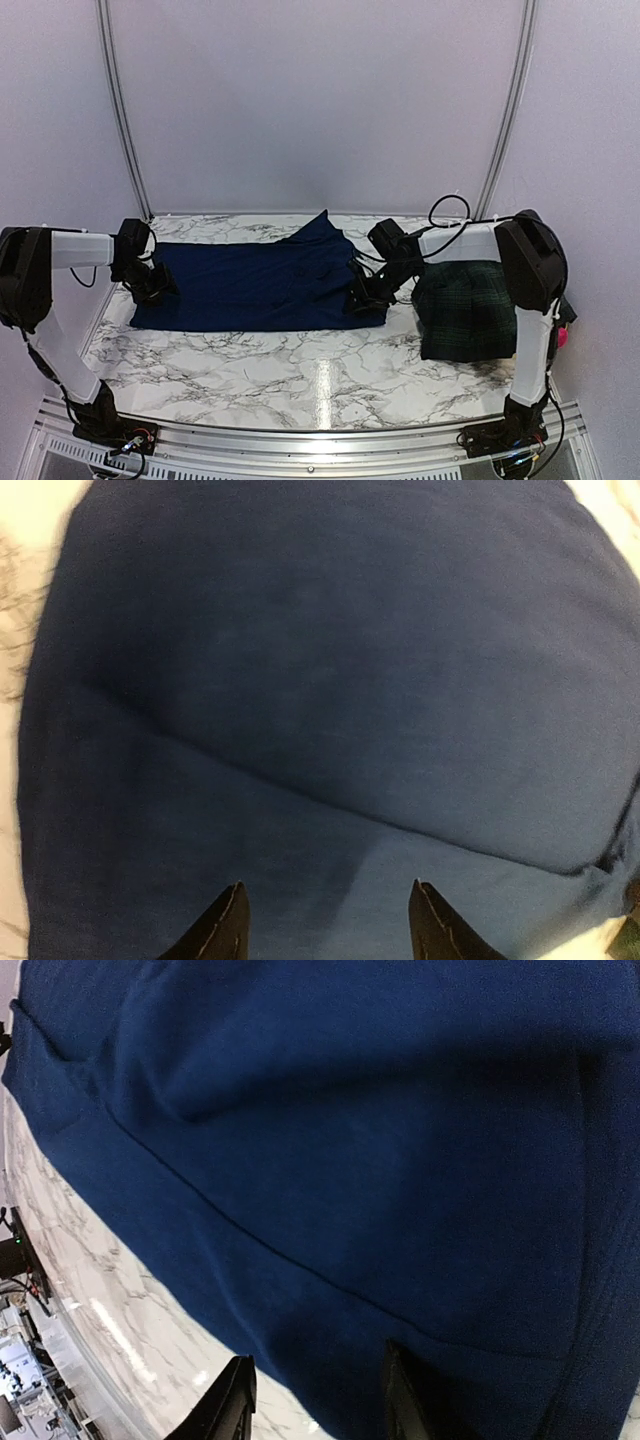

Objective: Fold and stack the mixed laundry pile
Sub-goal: Adjust the 1/3-folded T-shirt at the center of the board, then move the 1/3-folded T-shirt to the center of the board, then smooth out the 1/3-folded T-shirt at the center of the board.

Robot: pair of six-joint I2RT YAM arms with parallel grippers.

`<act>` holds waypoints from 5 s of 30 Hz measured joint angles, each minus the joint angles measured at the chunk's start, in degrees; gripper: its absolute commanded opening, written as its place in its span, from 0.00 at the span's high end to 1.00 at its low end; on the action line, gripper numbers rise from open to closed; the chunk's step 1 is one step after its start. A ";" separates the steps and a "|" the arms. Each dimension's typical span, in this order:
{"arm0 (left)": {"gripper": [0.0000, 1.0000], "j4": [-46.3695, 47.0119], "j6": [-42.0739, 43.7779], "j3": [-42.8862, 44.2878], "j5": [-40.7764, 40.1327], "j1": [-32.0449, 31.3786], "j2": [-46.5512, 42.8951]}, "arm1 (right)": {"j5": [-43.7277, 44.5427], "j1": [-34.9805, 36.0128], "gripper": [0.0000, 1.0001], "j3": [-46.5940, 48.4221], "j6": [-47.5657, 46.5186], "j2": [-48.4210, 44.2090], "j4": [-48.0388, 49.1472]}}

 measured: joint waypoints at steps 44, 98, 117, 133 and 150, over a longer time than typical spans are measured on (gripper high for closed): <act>0.54 -1.66 -3.96 -7.96 3.72 4.20 -4.24 | 4.42 1.36 0.60 -2.71 -3.32 -1.27 -0.37; 0.75 0.31 10.36 41.75 7.87 -38.80 34.27 | 2.36 -6.27 0.73 1.22 -4.90 0.42 -0.96; 1.00 0.28 9.81 37.44 3.15 -37.70 31.04 | 2.03 -6.25 1.00 4.83 -5.16 1.75 -1.09; 0.50 1.81 11.87 39.52 -0.94 -36.24 29.03 | 2.91 -6.14 0.78 6.25 -3.78 0.68 -0.81; 0.55 4.33 19.61 71.30 -1.77 -37.16 51.15 | 2.64 -3.76 0.80 -5.70 1.75 -6.75 1.25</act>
